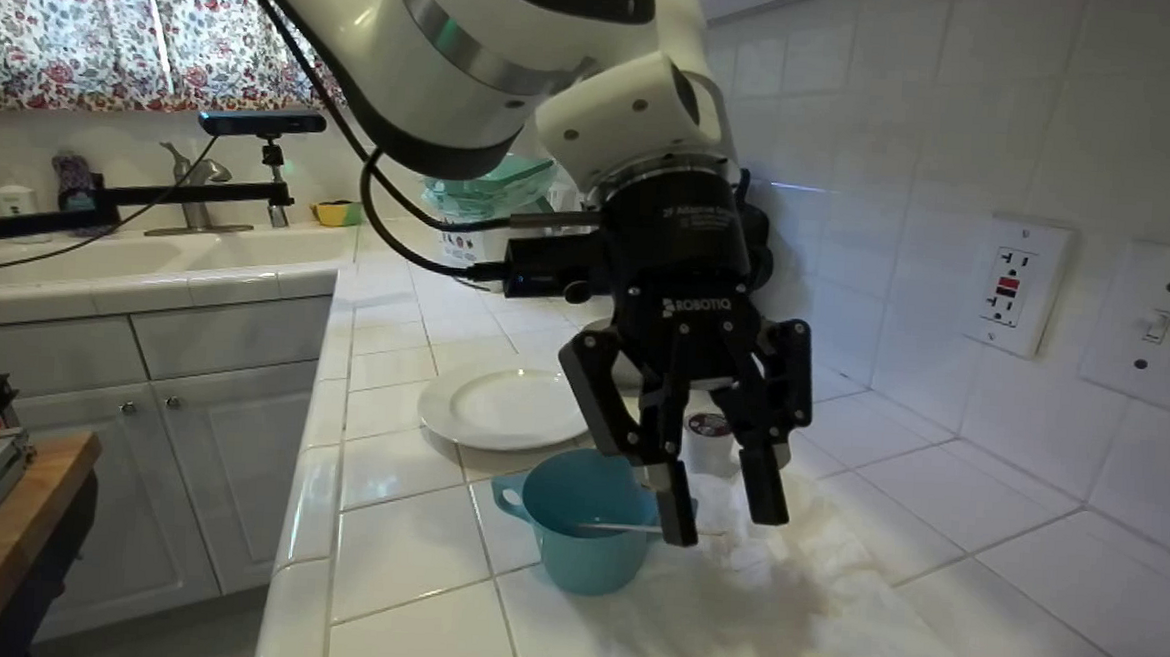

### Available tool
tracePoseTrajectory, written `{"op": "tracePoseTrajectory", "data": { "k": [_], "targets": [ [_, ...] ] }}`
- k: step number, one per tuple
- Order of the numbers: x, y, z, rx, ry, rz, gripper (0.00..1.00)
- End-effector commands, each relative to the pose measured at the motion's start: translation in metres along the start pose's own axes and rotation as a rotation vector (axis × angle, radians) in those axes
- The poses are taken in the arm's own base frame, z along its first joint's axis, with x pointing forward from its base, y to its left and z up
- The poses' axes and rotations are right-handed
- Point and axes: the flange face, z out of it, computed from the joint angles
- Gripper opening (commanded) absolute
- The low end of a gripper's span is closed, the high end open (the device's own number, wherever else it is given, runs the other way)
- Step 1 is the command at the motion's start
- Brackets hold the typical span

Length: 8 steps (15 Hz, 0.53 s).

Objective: Move the straw from the plate to the blue cup

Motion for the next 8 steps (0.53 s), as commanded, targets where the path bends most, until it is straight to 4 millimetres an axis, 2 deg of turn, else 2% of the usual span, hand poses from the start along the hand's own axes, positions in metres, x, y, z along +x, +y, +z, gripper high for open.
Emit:
{"op": "tracePoseTrajectory", "data": {
  "k": [1, 3, 8],
  "targets": [
    [0.004, 0.006, -0.017, 0.026, 0.023, -0.005, 0.84],
    [0.007, 0.011, -0.028, 0.052, 0.015, -0.027, 0.98],
    [0.007, 0.03, -0.044, 0.085, -0.019, -0.184, 1.0]
  ]
}}
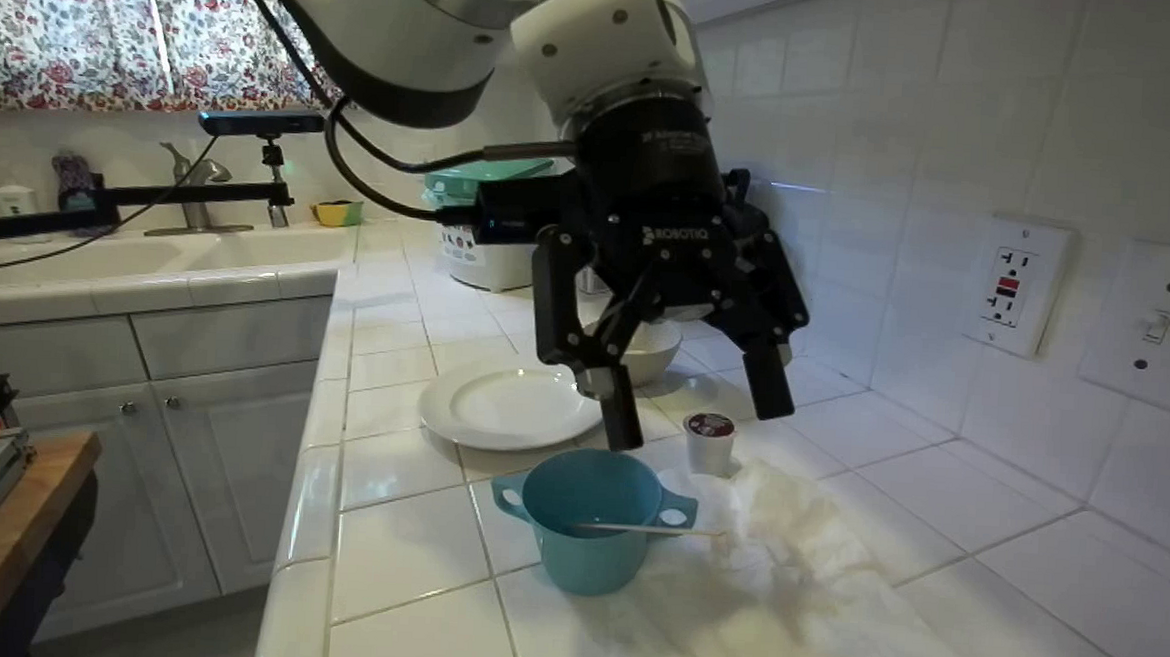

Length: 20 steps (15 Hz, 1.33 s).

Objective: Move the straw from the plate to the blue cup

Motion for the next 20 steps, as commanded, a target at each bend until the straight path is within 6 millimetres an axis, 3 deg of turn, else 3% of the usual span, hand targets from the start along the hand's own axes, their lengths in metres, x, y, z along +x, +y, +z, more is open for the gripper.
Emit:
{"op": "tracePoseTrajectory", "data": {
  "k": [1, 8, 11, 17, 20],
  "targets": [
    [-0.002, 0.022, -0.009, 0.038, -0.026, -0.148, 1.0],
    [0.004, 0.054, -0.028, 0.172, -0.135, -0.398, 1.0],
    [0.007, 0.067, -0.044, 0.248, -0.23, -0.454, 1.0],
    [-0.013, 0.085, -0.083, 0.351, -0.464, -0.612, 1.0],
    [-0.005, 0.087, -0.1, 0.382, -0.589, -0.716, 1.0]
  ]
}}
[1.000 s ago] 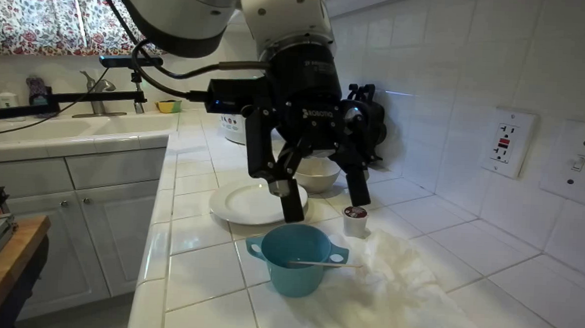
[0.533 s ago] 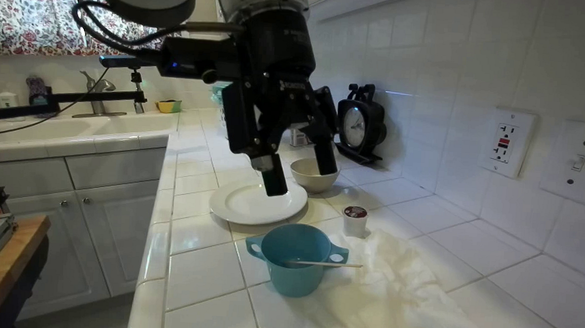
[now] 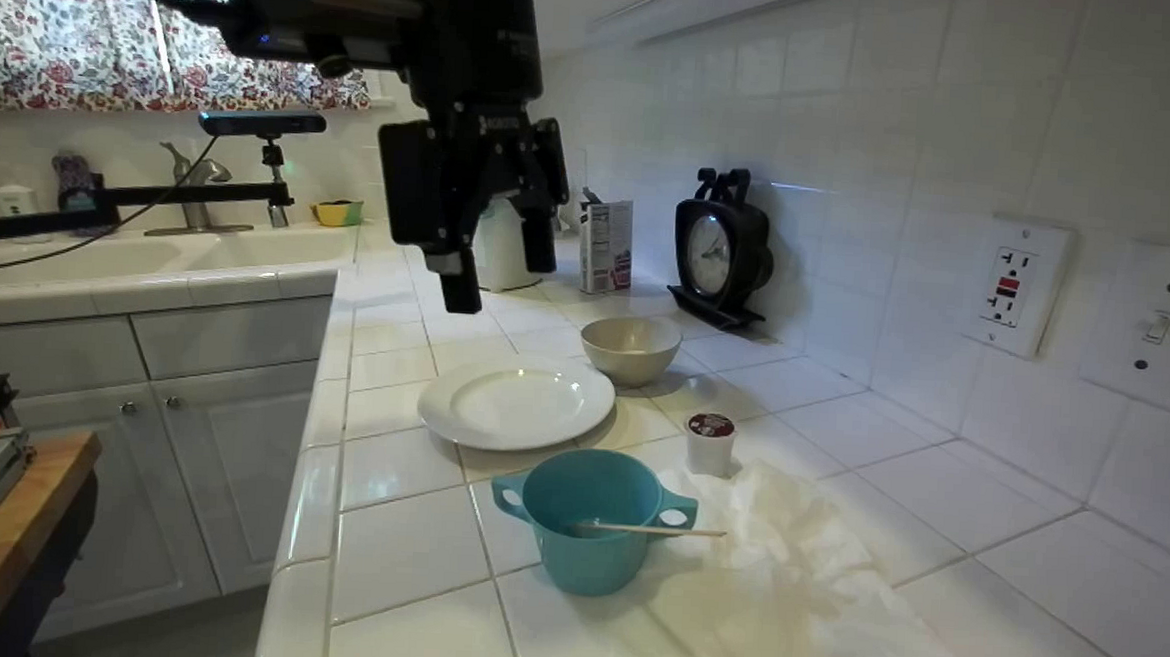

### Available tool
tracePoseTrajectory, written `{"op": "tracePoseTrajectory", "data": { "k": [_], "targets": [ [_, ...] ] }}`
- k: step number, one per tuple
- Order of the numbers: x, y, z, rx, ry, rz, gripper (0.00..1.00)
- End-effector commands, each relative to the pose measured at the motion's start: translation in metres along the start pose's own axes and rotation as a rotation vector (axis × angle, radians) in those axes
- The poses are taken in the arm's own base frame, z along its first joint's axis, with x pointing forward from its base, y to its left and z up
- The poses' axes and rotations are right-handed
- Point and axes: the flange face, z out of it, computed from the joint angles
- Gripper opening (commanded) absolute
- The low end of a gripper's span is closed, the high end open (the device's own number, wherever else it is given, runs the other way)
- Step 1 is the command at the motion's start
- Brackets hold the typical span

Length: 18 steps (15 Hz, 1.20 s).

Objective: Move the straw from the plate to the blue cup

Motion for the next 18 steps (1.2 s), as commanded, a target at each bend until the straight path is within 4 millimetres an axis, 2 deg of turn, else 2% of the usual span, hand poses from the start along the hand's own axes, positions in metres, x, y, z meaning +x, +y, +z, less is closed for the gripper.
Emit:
{"op": "tracePoseTrajectory", "data": {
  "k": [1, 5, 6, 18],
  "targets": [
    [0.0, 0.007, -0.022, 0.057, -0.149, -0.128, 1.0],
    [0.009, 0.021, -0.039, 0.023, -0.268, -0.293, 1.0],
    [0.005, 0.017, -0.036, 0.023, -0.218, -0.209, 1.0],
    [0.005, 0.017, -0.035, 0.019, -0.223, -0.216, 1.0]
  ]
}}
